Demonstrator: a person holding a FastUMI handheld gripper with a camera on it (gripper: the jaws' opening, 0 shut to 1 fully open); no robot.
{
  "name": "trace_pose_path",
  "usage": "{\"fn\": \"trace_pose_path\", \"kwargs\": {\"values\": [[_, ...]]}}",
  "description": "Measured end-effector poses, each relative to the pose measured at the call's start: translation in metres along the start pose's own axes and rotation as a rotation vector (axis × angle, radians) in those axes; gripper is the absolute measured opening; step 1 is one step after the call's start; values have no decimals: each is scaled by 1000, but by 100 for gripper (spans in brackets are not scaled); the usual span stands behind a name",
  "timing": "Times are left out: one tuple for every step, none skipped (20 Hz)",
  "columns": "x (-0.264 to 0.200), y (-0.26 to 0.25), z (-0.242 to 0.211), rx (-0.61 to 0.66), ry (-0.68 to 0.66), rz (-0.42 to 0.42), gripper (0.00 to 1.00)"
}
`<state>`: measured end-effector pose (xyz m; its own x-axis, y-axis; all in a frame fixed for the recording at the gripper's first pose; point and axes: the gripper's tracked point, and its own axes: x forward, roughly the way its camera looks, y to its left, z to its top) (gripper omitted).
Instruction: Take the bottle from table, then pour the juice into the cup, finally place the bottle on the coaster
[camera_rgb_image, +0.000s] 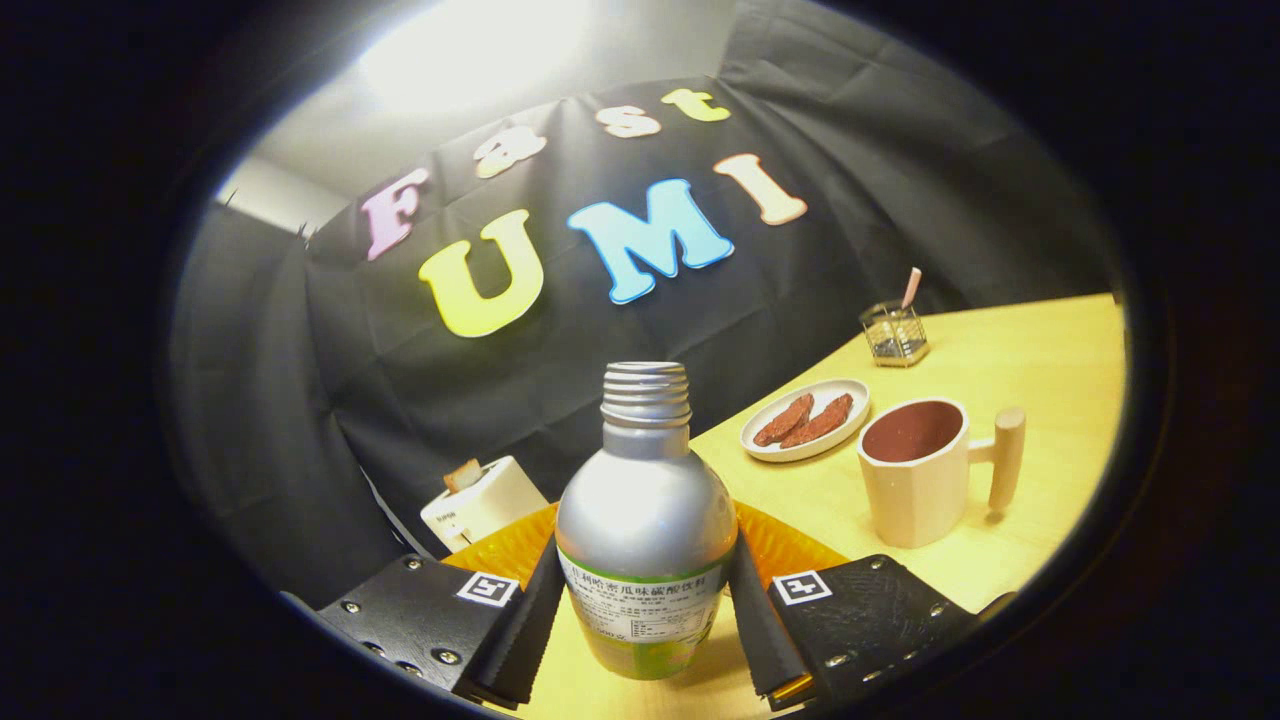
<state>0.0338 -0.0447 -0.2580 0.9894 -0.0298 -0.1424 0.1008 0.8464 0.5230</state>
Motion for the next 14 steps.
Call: {"fn": "trace_pose_path", "kwargs": {"values": [[3, -2, 0, 48, 8, 1, 77], [5, -5, 3, 94, 12, 2, 77], [7, -7, 5, 143, 16, 4, 77], [9, -7, 8, 191, 19, 10, 77], [9, -6, 10, 240, 25, 23, 77], [11, -5, 13, 287, 27, 36, 77], [14, -5, 15, 329, 28, 47, 77], [16, -5, 16, 368, 33, 55, 77], [18, -7, 16, 403, 40, 58, 77], [20, -8, 17, 435, 45, 59, 77], [21, -9, 16, 467, 51, 60, 77], [23, -9, 16, 497, 54, 64, 77], [21, -9, 16, 531, 55, 68, 77], [22, -10, 17, 572, 56, 74, 77]]}}
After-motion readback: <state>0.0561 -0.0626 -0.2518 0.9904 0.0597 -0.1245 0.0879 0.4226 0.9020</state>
